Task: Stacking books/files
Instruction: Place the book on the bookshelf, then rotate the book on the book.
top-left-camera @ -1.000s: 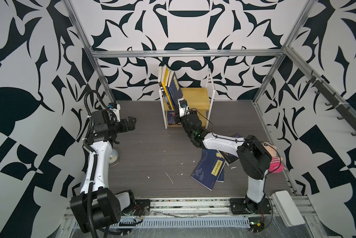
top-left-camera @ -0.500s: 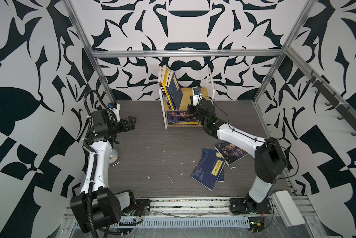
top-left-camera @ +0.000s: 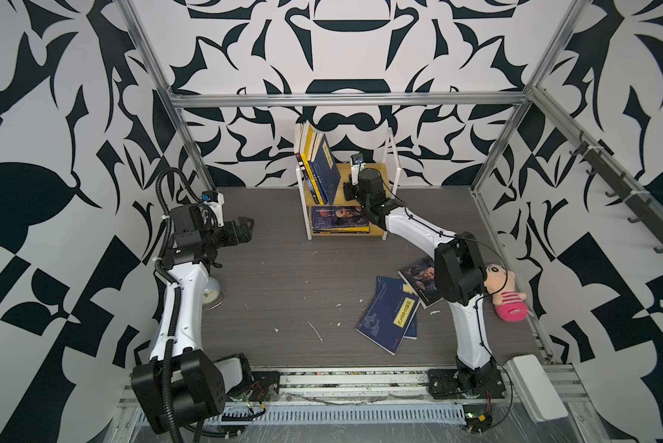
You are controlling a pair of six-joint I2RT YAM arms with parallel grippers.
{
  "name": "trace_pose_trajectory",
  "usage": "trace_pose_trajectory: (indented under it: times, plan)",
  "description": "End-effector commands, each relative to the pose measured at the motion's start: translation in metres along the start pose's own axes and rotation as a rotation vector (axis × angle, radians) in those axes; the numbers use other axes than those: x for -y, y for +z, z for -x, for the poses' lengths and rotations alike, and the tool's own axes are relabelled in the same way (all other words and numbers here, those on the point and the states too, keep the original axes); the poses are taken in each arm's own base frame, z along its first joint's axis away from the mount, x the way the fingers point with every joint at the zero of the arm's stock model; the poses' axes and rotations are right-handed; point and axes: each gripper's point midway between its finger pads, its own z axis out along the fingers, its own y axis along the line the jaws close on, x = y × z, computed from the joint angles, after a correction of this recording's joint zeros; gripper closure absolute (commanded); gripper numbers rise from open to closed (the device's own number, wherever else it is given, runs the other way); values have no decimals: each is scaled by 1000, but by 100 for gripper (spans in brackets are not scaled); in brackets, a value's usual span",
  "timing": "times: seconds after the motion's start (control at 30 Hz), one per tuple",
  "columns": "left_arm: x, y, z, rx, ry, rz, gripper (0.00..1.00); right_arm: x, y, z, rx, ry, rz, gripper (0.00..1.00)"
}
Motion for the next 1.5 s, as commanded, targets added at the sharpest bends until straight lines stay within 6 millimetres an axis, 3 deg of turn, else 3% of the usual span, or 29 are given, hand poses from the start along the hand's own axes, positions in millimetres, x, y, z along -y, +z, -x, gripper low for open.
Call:
trace_pose_trajectory:
  times: [0.0,0.4,0.57,0.7,0.83,0.97,1.1,1.23,1.47]
  plan:
    - [1,-1,-2,8,-9,-10,0,-27,2,5,5,6,57,100]
    - [2,-1,-2,7,-13,-13,0,-40,16,2,5,12,44,100]
    - [2,-1,-3,7,-11,-15,0,-38,7,15,13,-10,37,100]
    - [6,0,-6,2,-15,-44,0,-24,-21,41,30,-47,1,99]
    - [19,5,-12,-9,-45,-138,0,-10,-63,67,26,-70,-19,87]
    - [32,11,-20,-28,-71,-217,0,0,-111,69,-8,-43,-9,71]
    - [56,19,-32,-66,-51,-290,0,5,-162,44,-70,47,33,56]
    - [95,32,-58,-138,-57,-422,0,13,-216,4,-137,170,61,39]
    - [171,58,-123,-350,24,-591,0,34,-290,-81,-336,389,28,35]
